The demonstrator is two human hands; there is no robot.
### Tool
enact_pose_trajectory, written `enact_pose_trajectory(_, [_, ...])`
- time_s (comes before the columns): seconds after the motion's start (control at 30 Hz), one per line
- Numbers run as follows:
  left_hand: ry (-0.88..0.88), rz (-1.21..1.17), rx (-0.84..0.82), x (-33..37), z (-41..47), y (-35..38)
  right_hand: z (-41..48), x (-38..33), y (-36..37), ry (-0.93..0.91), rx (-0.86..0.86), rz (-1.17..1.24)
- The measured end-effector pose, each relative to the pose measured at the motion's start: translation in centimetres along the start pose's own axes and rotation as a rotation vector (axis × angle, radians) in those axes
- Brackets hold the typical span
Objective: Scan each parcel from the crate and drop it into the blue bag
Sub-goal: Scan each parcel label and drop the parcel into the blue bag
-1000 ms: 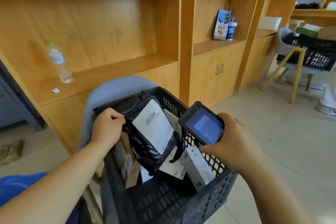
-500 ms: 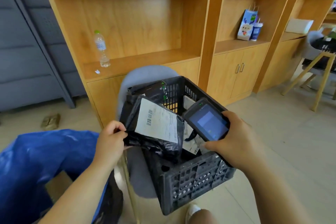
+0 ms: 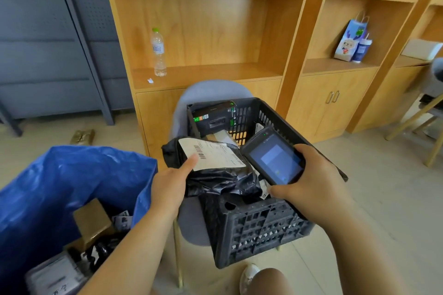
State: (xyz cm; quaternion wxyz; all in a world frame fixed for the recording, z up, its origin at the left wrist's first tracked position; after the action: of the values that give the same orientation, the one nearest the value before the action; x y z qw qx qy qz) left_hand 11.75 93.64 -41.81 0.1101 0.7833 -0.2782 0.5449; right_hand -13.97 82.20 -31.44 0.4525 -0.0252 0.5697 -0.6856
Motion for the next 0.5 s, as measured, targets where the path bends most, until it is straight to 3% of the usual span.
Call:
enact_pose_trajectory(0.3, [-0.243,-0.135,-0.169,-1.8,0.8,0.5,-0.2,-0.8,0.3,-0.012,-0.043,-0.015])
enact_pose_trajectory(0.4, [-0.187,-0.153,-0.178,-1.6,0.6,0.2,0.0,-1.3,0.3,-0.039,-0.070,-0.050])
enact_pose_trajectory(0.5, [-0.022,-0.131,-0.121,-0.5,0.1,-0.4,0.2,-1.6,0.3,-0.068,-0.114,-0.095])
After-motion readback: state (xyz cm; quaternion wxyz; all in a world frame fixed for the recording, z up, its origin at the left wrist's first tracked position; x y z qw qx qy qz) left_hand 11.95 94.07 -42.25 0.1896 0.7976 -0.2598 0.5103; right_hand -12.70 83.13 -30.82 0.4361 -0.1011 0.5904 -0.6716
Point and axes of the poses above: each hand's wrist, its own z-axis towards the middle knuckle, its own y-axis out of the palm, x = y × z, the point moved 6 cm from there along z, towards the middle knuckle, and after that the axes turned 10 degrees about -y, right-handed, at the moved point
